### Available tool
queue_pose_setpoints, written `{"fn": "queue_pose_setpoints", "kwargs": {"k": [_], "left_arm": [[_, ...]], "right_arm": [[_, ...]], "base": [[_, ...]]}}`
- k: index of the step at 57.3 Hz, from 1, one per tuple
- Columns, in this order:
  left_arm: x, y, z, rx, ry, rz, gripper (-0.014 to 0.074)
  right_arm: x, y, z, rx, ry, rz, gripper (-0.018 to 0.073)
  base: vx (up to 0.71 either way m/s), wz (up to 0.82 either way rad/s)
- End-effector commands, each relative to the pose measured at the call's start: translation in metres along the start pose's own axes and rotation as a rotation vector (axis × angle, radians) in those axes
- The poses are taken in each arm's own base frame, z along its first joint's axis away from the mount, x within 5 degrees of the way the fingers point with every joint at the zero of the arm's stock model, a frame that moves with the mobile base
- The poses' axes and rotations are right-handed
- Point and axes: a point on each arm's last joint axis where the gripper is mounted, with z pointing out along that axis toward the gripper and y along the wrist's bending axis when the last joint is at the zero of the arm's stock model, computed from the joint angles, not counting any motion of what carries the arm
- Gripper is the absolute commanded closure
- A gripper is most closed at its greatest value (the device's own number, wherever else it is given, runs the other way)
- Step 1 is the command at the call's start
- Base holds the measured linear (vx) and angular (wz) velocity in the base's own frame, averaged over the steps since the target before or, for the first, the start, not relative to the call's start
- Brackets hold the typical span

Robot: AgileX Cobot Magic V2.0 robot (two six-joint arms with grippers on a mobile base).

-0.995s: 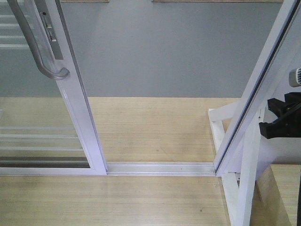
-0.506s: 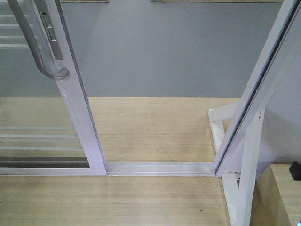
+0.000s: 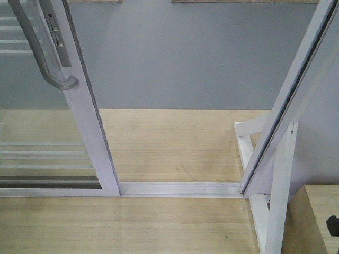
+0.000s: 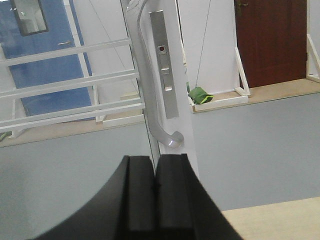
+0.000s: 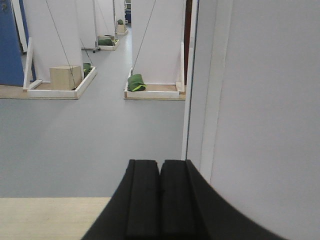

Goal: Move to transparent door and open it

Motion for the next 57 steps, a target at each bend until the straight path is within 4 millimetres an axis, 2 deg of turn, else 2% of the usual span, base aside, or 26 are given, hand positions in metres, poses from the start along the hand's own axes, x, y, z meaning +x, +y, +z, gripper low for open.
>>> {"fn": "queue_pose_setpoints", "kwargs": {"k": [1,57], "left_arm": [[-0.0025,0.0006,-0.0001,-0.013,-0.069,-0.017,0.0604],[-0.0025,0.0006,-0.0001,-0.013,-0.069,-0.017,0.0604]], "right_arm": [[-0.0063,0.0009,-0.0014,-0.011,-0.089,-0.007,0.0566],[-0.0058,0.0008,-0.0013,-0.010,-0.083,-0.008,0.0566]], "base": [[0.00,0.00],[0.00,0.00]]}}
